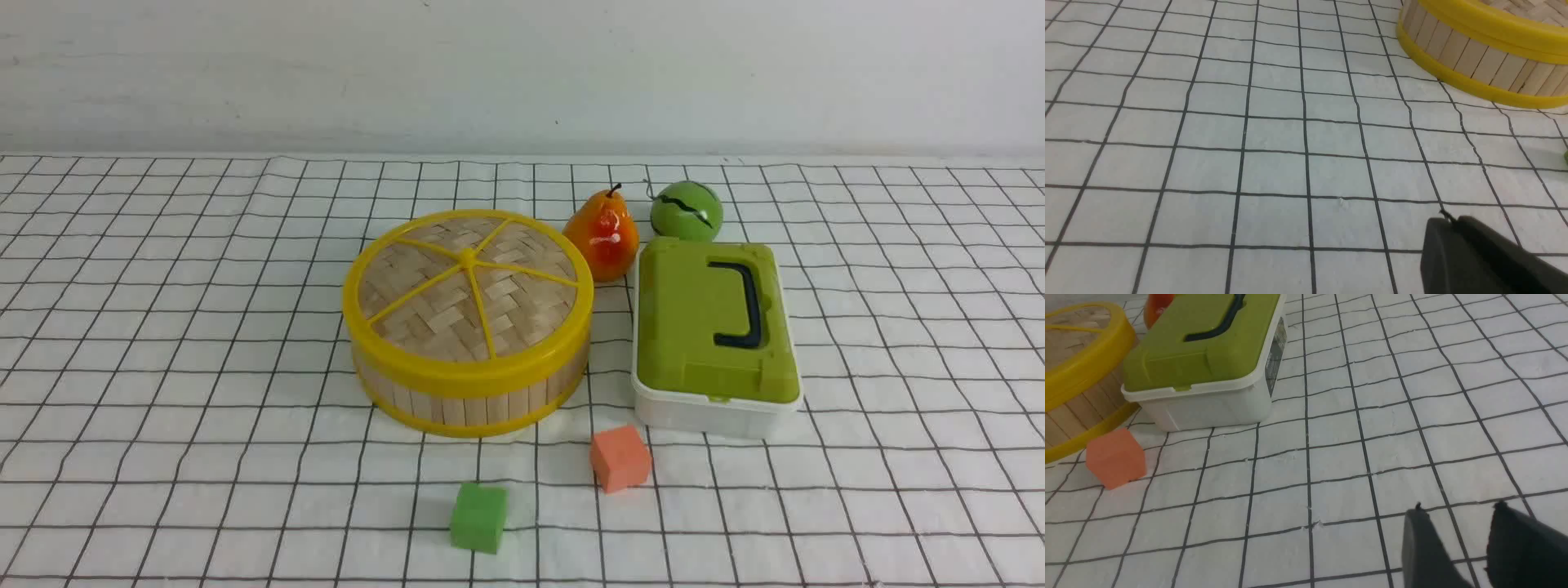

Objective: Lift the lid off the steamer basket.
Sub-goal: Use the left arm to lift the lid of the steamer

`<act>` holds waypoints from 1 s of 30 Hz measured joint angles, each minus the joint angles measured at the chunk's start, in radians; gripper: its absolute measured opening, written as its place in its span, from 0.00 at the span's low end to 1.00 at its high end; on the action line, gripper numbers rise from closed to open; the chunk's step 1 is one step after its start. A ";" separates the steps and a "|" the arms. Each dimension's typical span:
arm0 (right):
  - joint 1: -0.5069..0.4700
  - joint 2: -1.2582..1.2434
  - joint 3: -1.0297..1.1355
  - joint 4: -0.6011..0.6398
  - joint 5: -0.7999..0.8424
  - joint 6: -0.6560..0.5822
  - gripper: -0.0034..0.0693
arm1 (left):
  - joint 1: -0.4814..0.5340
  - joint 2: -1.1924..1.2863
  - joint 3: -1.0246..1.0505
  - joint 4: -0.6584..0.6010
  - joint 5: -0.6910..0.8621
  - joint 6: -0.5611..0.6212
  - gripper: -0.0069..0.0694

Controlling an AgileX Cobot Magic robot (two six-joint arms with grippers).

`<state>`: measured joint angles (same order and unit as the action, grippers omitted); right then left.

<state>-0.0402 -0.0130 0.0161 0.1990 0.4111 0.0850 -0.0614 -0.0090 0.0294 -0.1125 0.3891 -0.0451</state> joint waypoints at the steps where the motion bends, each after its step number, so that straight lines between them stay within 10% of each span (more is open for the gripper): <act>1: 0.000 0.000 0.000 0.000 0.000 0.000 0.38 | 0.000 0.000 0.000 0.000 0.000 0.000 0.11; 30: 0.000 0.000 0.000 0.000 0.000 0.000 0.38 | 0.000 0.000 0.000 0.000 0.000 0.000 0.14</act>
<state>-0.0402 -0.0130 0.0161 0.1990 0.4111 0.0850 -0.0614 -0.0090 0.0294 -0.1125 0.3891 -0.0451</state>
